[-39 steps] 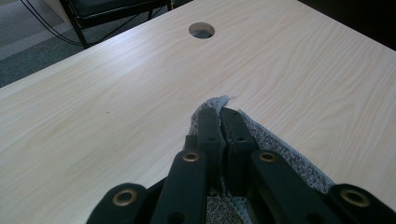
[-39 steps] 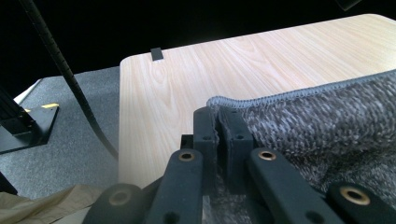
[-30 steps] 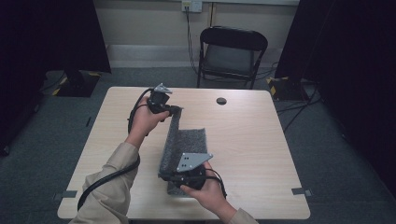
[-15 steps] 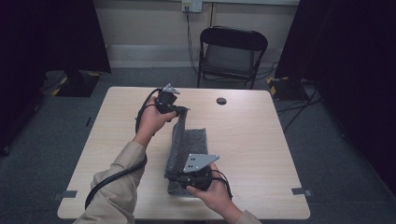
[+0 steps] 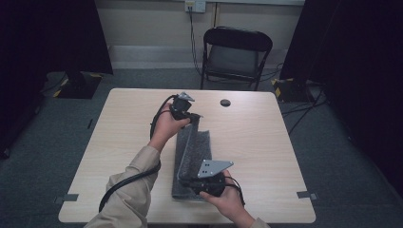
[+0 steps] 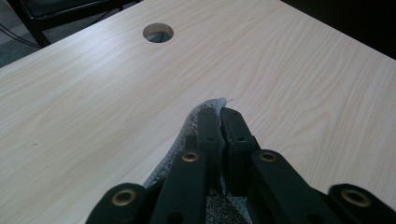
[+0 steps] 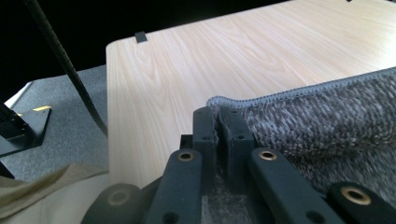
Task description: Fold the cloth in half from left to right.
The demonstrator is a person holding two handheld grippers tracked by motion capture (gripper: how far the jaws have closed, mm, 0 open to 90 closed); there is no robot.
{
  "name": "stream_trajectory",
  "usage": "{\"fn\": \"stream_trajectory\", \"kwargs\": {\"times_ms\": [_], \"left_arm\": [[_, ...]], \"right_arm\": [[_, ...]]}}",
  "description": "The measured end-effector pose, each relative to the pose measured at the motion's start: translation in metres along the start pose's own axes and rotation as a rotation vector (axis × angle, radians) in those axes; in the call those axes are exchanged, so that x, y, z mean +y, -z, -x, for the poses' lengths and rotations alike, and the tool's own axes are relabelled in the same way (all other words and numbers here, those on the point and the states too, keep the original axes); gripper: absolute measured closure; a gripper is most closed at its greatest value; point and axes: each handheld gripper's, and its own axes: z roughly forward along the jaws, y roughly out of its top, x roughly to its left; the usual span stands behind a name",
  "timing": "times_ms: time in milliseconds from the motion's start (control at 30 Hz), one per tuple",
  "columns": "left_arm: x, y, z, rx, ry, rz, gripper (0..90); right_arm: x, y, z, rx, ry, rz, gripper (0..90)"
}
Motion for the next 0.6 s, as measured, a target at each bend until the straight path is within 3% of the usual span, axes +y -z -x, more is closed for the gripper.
{"fn": "stream_trajectory", "kwargs": {"times_ms": [600], "left_arm": [[-0.008, -0.032, 0.013, -0.017, -0.011, -0.041, 84.7]], "right_arm": [[-0.028, 0.003, 0.008, -0.012, -0.048, -0.037, 82.9]]}}
